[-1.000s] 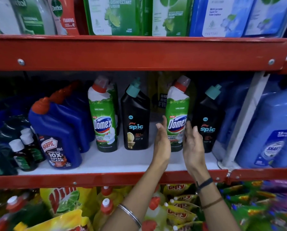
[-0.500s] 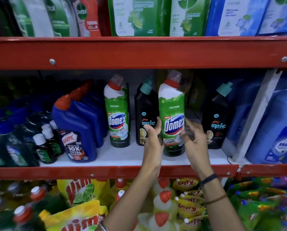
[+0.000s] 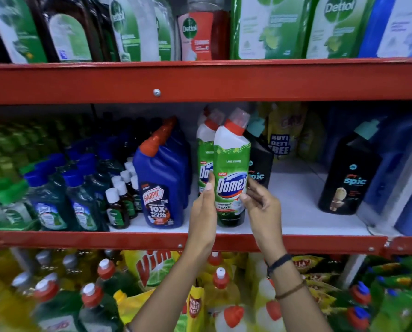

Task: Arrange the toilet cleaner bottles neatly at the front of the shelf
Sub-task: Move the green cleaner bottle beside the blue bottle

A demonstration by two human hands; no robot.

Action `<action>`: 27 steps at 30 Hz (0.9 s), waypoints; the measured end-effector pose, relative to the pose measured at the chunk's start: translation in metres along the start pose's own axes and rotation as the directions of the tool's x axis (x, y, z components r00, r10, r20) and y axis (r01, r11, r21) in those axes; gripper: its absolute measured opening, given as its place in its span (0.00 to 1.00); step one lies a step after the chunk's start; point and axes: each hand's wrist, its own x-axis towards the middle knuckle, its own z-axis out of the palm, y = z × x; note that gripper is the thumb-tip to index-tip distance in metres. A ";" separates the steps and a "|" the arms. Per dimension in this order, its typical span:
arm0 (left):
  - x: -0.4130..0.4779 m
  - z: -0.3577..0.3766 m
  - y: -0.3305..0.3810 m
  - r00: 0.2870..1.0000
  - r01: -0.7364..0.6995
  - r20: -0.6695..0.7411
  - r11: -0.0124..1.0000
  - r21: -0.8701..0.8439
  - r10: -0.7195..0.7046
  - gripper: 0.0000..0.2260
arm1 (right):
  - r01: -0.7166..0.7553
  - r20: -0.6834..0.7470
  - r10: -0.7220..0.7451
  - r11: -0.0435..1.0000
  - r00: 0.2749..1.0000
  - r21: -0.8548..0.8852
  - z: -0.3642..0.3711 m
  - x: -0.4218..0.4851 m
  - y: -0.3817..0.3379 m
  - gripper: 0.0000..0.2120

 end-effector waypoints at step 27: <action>-0.025 -0.001 -0.020 0.903 -0.366 -0.159 0.908 0.205 0.400 0.18 | 0.012 0.061 -0.007 0.996 0.998 -0.091 0.011 -0.014 0.014 0.19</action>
